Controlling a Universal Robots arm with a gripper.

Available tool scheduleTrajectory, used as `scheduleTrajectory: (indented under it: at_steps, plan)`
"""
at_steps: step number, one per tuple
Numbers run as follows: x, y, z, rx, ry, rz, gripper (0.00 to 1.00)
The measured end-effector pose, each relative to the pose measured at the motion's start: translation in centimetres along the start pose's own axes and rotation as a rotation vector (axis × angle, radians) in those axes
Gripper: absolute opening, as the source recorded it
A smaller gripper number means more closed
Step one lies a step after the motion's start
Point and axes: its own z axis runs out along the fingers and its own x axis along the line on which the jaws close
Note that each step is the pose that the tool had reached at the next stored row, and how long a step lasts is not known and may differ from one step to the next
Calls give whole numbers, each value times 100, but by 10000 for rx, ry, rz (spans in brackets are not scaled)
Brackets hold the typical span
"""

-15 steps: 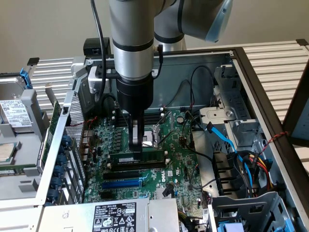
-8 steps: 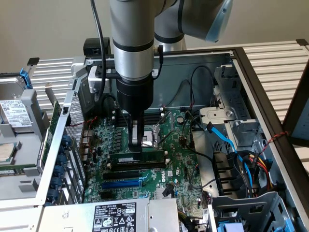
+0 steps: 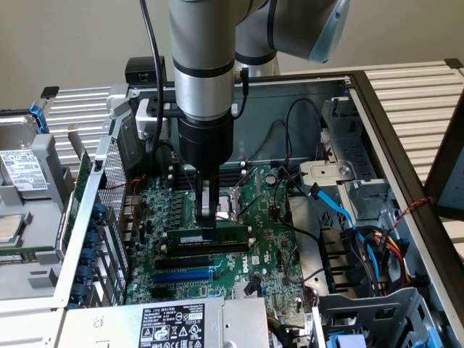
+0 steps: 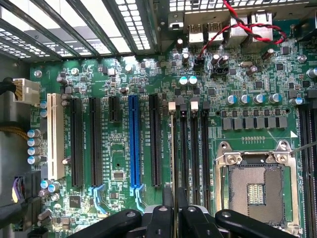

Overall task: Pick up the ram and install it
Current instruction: 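Insert the ram into the slot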

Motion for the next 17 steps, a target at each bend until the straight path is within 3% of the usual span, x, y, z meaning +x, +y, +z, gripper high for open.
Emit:
scheduleTrajectory:
  at_steps: [17]
  plan:
    - [-31,2,4,-1,0,-1,14]
